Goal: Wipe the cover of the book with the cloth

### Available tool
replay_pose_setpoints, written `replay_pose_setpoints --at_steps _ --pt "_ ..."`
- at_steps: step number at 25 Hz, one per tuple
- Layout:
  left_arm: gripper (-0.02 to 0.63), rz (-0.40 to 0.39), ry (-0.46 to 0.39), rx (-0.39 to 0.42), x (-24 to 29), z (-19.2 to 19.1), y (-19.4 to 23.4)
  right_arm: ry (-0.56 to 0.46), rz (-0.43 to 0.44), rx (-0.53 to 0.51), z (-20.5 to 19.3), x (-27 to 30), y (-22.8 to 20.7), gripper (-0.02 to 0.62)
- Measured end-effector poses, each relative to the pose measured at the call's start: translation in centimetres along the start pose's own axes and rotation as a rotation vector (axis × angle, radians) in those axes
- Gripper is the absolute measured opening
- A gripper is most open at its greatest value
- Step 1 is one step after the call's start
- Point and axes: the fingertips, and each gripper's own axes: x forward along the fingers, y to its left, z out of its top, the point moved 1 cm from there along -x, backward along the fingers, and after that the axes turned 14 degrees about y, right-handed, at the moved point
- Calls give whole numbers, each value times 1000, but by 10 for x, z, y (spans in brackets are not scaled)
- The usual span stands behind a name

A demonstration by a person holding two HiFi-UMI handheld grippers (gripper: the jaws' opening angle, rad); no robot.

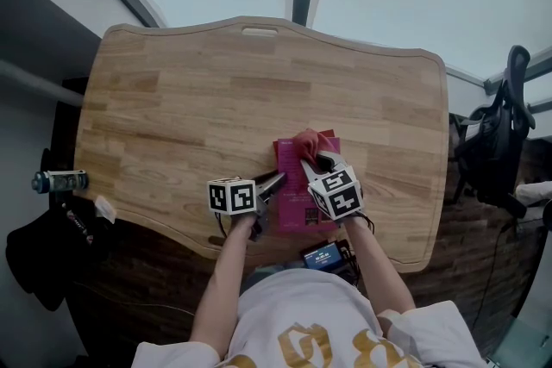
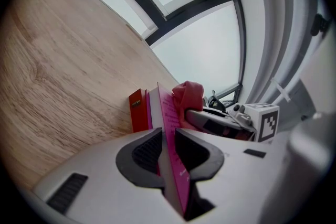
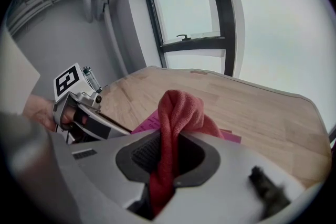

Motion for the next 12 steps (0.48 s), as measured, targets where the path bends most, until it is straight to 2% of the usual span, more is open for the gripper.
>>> replay_pose_setpoints --at_steps 12 --pt "84 2 0 -3 -1 -1 0 4 39 -30 7 5 10 69"
